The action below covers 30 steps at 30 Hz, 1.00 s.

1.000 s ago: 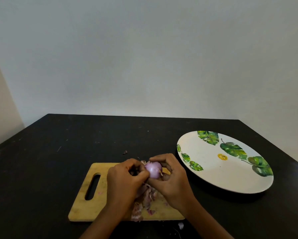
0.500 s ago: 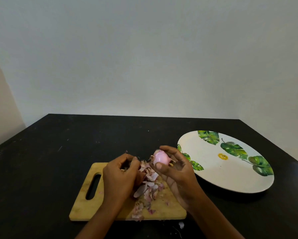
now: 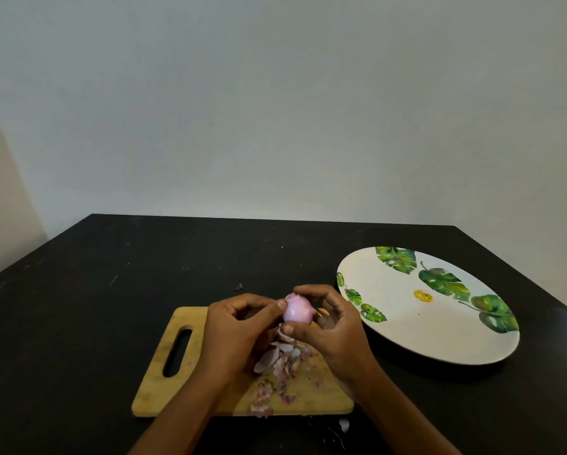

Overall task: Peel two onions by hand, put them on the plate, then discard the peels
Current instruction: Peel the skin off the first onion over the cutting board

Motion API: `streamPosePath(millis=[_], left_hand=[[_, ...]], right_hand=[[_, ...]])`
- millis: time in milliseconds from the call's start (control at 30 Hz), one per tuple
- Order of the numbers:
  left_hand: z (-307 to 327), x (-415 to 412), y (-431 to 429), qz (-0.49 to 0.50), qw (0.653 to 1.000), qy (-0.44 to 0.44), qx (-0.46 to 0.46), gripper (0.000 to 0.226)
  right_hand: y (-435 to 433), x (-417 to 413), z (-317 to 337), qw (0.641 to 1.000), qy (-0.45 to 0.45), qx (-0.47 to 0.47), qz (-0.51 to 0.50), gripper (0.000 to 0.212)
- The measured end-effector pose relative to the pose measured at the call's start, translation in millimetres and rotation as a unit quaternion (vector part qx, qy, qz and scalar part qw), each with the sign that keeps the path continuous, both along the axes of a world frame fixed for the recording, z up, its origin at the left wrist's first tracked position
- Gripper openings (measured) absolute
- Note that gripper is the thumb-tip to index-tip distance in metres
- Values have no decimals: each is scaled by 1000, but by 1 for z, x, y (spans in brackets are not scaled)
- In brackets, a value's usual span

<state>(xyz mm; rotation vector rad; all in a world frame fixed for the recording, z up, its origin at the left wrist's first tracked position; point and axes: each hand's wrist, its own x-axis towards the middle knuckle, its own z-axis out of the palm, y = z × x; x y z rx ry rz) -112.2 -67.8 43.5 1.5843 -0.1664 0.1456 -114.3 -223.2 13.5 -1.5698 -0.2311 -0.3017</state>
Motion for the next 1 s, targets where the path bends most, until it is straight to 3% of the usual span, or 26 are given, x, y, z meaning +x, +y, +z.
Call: streamPosePath(millis=[200,300,467,767,900,1000], left_hand=[[-6,-2,-5,63,989,-102,93,16],[-8,-2,-6,82,984,-124,97,23],[-7,-1,-6,92,986,-114,77,21],[-9,-4,-9,77,988,-116,72,17],[-10,-3,-10,74,991,-100,56,16],[-10,-3,-9,78,992,-85,47,14]], right_hand=[[2,-2,1,1000,0,4,-3,45],[5,-3,3,999,16,29,2,48],[7,-3,6,986,75,144,34,55],[9,-5,14,924,161,331,105,71],[10,-7,17,911,183,354,103,39],[11,-7,19,899,200,374,106,41]])
